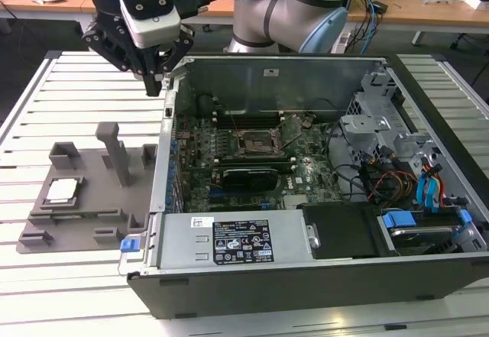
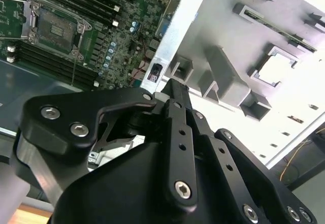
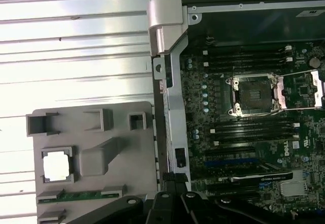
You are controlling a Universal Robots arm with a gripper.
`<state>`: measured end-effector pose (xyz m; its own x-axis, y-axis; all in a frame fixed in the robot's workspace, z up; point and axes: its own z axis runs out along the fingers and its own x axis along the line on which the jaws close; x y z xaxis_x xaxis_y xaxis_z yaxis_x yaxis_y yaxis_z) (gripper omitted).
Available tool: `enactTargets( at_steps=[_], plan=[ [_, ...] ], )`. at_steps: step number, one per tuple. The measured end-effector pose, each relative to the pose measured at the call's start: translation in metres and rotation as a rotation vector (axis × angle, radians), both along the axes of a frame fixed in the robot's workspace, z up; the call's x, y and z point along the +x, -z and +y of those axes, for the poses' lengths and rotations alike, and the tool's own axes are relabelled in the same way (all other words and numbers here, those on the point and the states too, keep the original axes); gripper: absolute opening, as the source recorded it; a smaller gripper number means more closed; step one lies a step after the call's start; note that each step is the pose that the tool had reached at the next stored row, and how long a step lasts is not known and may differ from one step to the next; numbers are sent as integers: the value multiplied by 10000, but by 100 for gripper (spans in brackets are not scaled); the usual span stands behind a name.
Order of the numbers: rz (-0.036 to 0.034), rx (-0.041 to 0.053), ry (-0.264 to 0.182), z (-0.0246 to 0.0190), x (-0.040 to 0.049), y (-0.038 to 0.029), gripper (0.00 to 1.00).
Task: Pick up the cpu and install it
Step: 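Reach for the cpu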
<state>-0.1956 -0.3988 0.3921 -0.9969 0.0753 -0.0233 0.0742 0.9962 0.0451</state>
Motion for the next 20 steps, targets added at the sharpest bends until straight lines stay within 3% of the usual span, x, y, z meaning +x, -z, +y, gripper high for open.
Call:
enactTargets(
  at_steps=[6, 20],
  plan=[
    [0, 0, 0, 0, -103, 2, 11],
    [0, 0, 0, 0, -222, 3, 11]
  ],
)
